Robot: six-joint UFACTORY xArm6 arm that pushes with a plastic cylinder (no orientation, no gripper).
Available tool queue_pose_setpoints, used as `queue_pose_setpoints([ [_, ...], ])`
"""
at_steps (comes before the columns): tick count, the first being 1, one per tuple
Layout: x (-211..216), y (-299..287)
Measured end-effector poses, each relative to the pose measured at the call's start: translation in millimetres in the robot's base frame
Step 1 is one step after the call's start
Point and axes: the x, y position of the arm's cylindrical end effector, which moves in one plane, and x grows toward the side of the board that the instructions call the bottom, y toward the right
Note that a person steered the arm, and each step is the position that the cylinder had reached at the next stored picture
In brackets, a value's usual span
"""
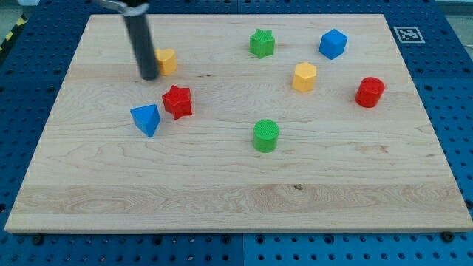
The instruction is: Place the yellow hexagon green circle and the red star in a triangle shape
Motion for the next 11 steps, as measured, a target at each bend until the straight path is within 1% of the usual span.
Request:
queue_pose_setpoints([
  [1,29.2,19.1],
  [3,34.6,243.8],
  [4,62.5,350.2],
  [5,111.0,289.6],
  [6,141.5,178.3],
  [7,86.9,75.9],
  [9,4.7,45.4],
  [10,27.4,13.4],
  [11,76.1,-22.6],
])
